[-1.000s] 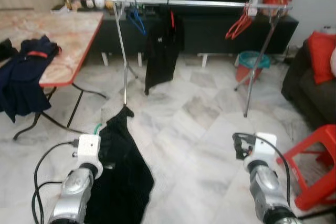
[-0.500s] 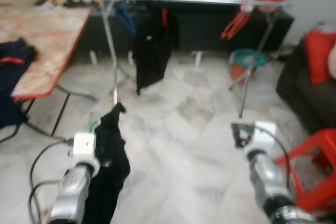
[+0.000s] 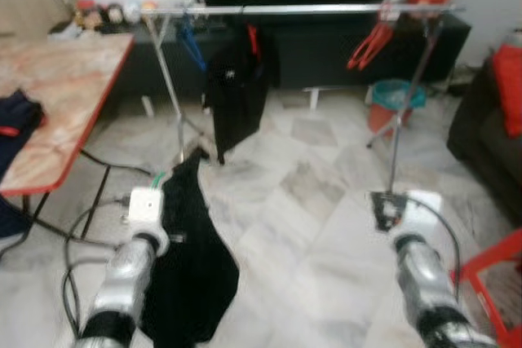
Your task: Hang hanger
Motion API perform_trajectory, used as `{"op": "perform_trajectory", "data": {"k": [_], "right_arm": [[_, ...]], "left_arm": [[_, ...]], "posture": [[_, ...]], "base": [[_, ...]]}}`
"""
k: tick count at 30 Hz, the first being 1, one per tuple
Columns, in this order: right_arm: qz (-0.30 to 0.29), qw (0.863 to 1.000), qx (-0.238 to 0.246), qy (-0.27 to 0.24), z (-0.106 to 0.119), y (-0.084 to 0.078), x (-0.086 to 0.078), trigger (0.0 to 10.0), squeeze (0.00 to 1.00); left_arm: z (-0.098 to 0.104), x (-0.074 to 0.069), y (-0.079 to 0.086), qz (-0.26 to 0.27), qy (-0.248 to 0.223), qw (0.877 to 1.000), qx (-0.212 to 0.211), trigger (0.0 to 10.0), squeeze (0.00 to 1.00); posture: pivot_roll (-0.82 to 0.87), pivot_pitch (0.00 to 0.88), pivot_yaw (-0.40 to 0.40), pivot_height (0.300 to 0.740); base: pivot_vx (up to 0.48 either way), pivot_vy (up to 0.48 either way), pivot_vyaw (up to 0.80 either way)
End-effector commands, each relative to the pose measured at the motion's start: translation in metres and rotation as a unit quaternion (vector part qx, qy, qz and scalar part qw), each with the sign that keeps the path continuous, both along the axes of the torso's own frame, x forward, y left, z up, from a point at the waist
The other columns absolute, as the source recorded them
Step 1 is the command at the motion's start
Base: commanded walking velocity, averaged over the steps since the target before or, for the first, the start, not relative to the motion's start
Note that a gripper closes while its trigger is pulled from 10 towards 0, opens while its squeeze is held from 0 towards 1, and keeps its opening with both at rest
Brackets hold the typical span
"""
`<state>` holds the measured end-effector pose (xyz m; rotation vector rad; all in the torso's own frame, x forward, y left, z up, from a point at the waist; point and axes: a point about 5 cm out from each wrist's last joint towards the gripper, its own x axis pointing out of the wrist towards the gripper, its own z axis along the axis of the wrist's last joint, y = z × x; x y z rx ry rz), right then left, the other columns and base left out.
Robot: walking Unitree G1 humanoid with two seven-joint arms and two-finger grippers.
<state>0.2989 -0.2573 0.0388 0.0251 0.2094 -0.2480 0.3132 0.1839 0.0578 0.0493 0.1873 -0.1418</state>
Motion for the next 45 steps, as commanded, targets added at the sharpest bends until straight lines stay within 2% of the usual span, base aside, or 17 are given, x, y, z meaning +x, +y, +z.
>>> {"op": "perform_trajectory", "data": {"k": [1,8,13,18,25,30,36,45], "right_arm": [[0.013,1.000,0.008,-0.015,0.006,0.010,0.009,10.0,0.00],[0.015,1.000,0.015,-0.008,0.004,0.015,0.010,10.0,0.00],[0.030,0.999,0.013,-0.004,0.006,0.025,0.016,10.0,0.00],[0.034,0.999,0.021,-0.011,0.008,0.029,0.019,10.0,0.00],[0.041,0.999,0.019,-0.003,0.006,0.032,0.019,10.0,0.00],[0.043,0.999,0.017,-0.005,0.009,0.032,0.022,10.0,0.00],[0.030,0.999,0.017,-0.012,0.012,0.026,0.023,10.0,0.00],[0.026,1.000,0.011,-0.009,0.014,0.019,0.023,10.0,0.00]], "left_arm": [[0.010,0.006,0.013,0.014,-0.021,1.000,0.012,10.0,0.00],[0.009,0.004,0.022,0.026,-0.023,0.999,0.015,10.0,0.00],[0.014,0.010,0.028,0.030,-0.027,0.999,0.029,10.0,0.00],[0.019,0.008,0.034,0.038,-0.039,0.998,0.025,10.0,0.00],[0.015,0.002,0.043,0.043,-0.034,0.998,0.034,10.0,0.00],[0.012,0.003,0.043,0.042,-0.026,0.998,0.035,10.0,0.00],[0.009,0.005,0.036,0.032,-0.017,0.999,0.037,10.0,0.00],[0.009,0.004,0.039,0.041,-0.018,0.998,0.034,10.0,0.00]], "posture": [[-0.01,0.000,0.013,0.740],[0.02,0.000,0.002,0.740],[0.04,0.000,0.005,0.740],[0.07,0.000,0.009,0.740],[0.08,0.000,0.003,0.740],[0.07,0.000,0.005,0.740],[0.07,0.000,0.010,0.740],[0.07,0.000,-0.008,0.740]], "base": [[0.409,0.000,0.00],[0.413,0.000,0.00],[0.414,0.000,0.00],[0.415,0.000,0.00],[0.416,0.000,0.00],[0.418,0.000,0.00],[0.418,0.000,0.00],[0.421,0.000,0.00]]}}
